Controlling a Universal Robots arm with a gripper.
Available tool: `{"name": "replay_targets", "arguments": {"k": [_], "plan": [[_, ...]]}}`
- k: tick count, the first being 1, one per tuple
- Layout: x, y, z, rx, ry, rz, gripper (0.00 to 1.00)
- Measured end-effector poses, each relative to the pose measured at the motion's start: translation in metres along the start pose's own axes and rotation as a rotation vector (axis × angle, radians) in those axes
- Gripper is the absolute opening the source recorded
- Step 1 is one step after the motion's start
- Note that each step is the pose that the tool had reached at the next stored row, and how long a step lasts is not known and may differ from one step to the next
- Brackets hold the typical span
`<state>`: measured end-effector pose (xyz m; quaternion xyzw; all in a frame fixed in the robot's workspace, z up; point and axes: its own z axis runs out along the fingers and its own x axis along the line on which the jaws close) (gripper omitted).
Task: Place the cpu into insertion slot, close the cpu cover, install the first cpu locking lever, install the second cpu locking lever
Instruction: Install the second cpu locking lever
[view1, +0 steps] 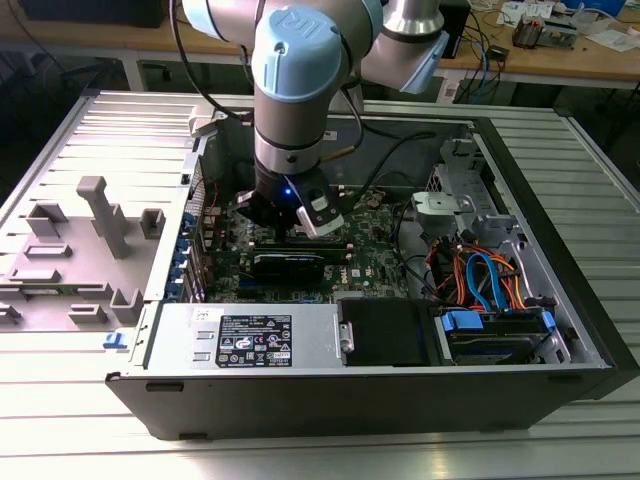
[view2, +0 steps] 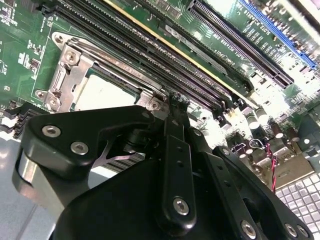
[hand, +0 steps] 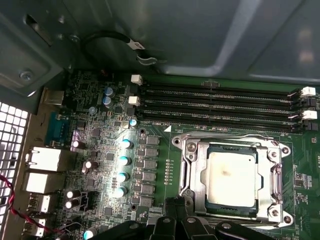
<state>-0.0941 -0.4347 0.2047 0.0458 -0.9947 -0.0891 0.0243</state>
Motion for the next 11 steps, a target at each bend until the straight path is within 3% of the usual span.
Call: {"name": "replay_targets", "arguments": {"k": [6, 11], "plan": [[0.0029, -0.0007, 0.0032, -0.0052, -0.0211, -0.004, 0.11], [0.0038, -0.0006, -0.0024, -0.0052, -0.0216, -0.004, 0.11]]}}
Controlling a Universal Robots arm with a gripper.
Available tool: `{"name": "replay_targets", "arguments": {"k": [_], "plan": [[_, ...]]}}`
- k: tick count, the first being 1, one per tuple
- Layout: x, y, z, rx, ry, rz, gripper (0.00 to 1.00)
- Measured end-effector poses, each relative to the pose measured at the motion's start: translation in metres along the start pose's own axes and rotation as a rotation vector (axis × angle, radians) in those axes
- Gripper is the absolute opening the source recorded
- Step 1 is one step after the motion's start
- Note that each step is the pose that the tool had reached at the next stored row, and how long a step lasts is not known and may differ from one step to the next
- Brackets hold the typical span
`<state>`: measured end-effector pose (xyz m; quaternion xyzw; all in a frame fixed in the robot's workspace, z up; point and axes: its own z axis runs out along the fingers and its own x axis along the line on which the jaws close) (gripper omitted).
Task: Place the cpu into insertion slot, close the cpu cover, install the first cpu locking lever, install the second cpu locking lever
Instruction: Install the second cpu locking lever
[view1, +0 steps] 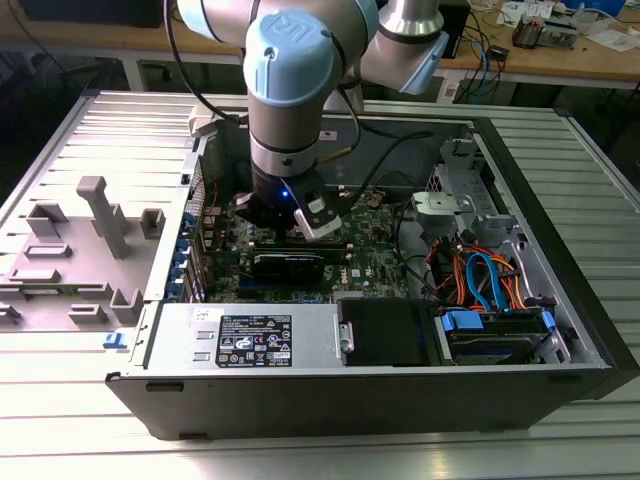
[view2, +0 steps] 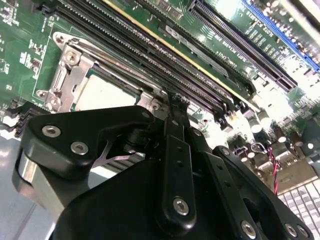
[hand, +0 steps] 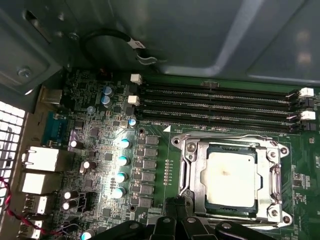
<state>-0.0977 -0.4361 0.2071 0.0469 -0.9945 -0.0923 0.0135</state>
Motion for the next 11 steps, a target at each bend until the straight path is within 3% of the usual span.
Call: {"name": "replay_targets", "arguments": {"k": [7, 9, 11], "plan": [[0.0007, 0.0036, -0.0185, 0.0046, 0.0004, 0.0, 0.11], [0.0009, 0.0036, -0.0187, 0.0229, 0.0021, 0.001, 0.11], [0.0008, 0.0036, -0.0186, 0.031, 0.0028, 0.001, 0.11]]}}
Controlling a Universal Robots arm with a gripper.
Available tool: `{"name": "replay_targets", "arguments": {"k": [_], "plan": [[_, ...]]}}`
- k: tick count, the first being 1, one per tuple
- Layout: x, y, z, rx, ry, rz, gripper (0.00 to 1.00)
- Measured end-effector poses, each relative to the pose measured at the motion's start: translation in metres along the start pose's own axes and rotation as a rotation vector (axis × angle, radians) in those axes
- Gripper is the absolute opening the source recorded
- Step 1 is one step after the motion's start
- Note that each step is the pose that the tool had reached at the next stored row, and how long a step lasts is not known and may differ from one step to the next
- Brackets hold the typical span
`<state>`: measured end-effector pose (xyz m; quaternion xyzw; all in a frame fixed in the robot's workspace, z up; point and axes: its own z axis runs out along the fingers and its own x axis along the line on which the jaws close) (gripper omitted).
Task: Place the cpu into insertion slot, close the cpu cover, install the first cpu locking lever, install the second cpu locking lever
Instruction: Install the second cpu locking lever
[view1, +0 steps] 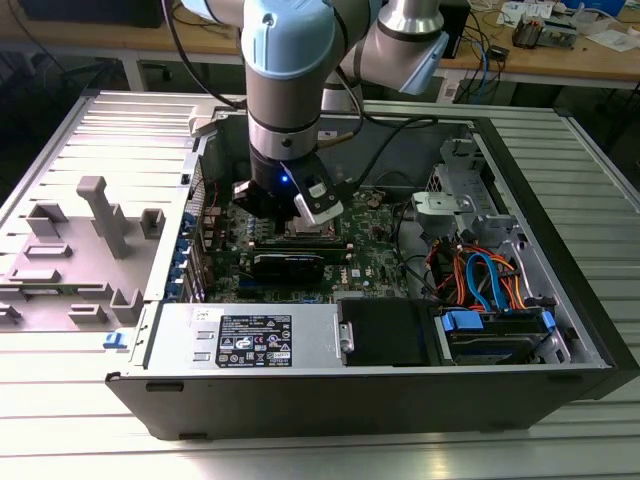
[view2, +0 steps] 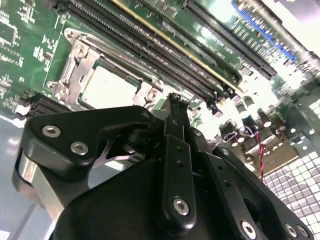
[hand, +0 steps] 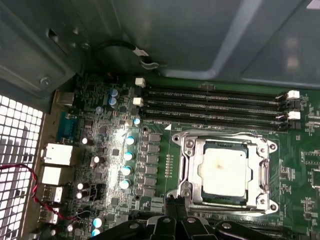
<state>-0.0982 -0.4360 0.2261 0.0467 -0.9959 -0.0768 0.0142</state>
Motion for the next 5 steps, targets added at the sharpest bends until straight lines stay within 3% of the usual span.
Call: {"name": "replay_targets", "arguments": {"k": [5], "plan": [[0.0001, 0.0001, 0.0, 0.0055, 0.0005, 0.0, 0.11]]}}
